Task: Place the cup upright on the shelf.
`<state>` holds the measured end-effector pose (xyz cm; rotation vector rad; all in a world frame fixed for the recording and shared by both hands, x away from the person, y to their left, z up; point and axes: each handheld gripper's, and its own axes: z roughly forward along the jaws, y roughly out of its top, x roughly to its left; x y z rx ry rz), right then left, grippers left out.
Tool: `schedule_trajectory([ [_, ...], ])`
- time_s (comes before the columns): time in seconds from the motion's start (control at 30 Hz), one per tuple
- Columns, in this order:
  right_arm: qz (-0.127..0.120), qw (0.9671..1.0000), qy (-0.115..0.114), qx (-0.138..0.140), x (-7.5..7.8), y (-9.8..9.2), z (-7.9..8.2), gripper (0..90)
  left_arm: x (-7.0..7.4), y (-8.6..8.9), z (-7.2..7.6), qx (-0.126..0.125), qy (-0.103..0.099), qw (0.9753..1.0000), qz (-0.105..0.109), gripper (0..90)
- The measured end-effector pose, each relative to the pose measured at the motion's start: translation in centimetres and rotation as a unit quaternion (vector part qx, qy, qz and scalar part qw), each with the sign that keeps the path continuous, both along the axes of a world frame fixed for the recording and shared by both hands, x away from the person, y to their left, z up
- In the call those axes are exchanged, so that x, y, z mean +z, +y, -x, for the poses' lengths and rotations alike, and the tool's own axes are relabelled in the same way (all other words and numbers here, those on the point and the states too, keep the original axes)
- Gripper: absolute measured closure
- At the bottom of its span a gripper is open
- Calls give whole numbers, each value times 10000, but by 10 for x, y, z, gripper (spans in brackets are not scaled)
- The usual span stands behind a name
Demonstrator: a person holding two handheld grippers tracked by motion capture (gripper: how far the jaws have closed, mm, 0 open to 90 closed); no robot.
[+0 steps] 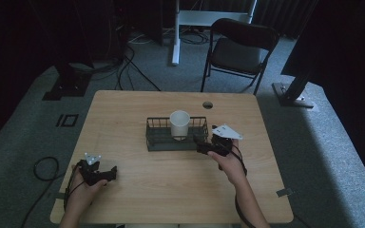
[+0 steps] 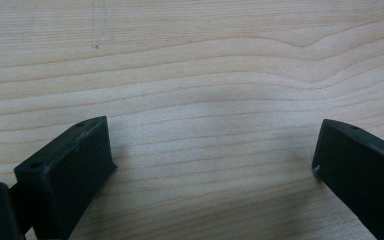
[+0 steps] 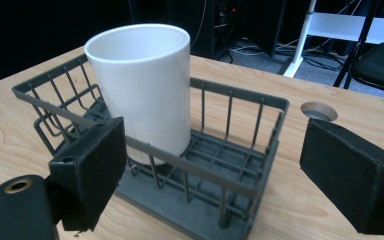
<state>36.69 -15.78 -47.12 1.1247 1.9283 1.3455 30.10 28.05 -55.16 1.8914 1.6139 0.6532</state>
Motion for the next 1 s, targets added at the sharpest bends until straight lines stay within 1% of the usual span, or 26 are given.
schedule_trajectory([
  [0.23, 13, 10000, 44, -70, -8, -13, 8, 111, 0, 0, 0, -1, 2, 10000, -4, 30],
  [0.57, 92, 9996, 192, -205, -24, -31, 13, 111, 0, 0, 0, -1, 3, 10000, -4, 30],
  [0.7, 26, 9993, 254, -267, -30, -37, 16, 111, 0, 0, 0, 0, 3, 10000, -3, 30],
  [0.77, 74, 9991, 280, -320, -33, -40, 17, 111, 0, 0, 0, -3, 3, 10000, -4, 30],
  [0.83, 61, 9990, 304, -318, -36, -43, 17, 111, 0, 0, 0, -1, 2, 10000, -4, 30],
  [0.87, 132, 9990, 291, -328, -37, -44, 18, 111, 0, 0, 0, -1, 3, 10000, -3, 30],
  [0.9, 153, 9987, 322, -352, -38, -46, 18, 111, 0, 0, 0, -1, 2, 10000, -3, 30],
  [1.0, 94, 9985, 352, -415, -42, -51, 19, 111, 0, 0, 0, 0, 1, 10000, -3, 30],
])
